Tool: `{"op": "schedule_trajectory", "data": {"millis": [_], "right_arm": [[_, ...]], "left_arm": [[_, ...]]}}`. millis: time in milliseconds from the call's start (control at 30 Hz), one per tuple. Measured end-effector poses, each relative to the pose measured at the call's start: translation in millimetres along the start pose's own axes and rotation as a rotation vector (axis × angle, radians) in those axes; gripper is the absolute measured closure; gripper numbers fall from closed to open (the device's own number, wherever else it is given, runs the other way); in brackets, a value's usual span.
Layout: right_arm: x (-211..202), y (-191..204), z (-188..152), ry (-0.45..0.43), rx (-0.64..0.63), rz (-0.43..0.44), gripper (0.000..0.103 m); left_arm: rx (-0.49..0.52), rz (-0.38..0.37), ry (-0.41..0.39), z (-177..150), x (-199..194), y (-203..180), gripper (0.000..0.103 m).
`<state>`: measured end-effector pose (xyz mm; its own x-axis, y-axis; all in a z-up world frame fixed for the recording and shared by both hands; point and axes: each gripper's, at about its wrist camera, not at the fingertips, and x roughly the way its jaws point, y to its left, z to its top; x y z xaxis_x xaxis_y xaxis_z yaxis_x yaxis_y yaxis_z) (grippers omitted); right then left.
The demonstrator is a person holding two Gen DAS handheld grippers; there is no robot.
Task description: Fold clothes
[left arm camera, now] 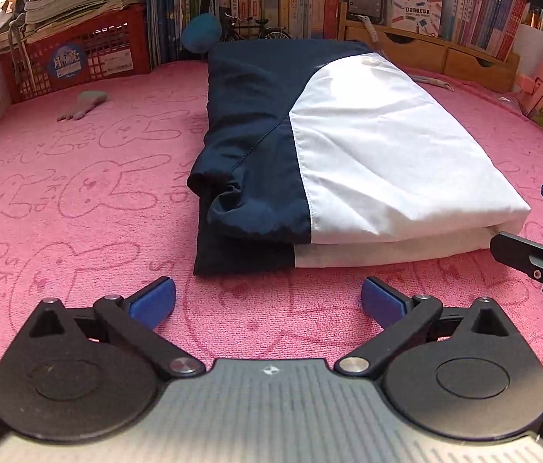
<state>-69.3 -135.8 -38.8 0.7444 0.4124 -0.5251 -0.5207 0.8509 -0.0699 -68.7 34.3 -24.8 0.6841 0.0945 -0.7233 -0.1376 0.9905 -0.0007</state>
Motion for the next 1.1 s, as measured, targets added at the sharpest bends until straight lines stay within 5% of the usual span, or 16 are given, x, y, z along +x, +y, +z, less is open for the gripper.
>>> {"op": "schedule_trajectory", "data": {"millis": [567,867,1100], "right_arm": [[14,-3,-2,0.042,-0.057,0.057,0.000],[16,0,4,0.036,-0.113,0.049,0.000],[16,2,10,0.035,-0.146,0.041,0.000]], "left_arm": [[0.019,-0.012,0.009,7,7,-2,0.000],[0.063,-0.035,0.077,22,10,-5,0.000],[0.104,-0.038,0.037,31,-6,-15,0.000]]}}
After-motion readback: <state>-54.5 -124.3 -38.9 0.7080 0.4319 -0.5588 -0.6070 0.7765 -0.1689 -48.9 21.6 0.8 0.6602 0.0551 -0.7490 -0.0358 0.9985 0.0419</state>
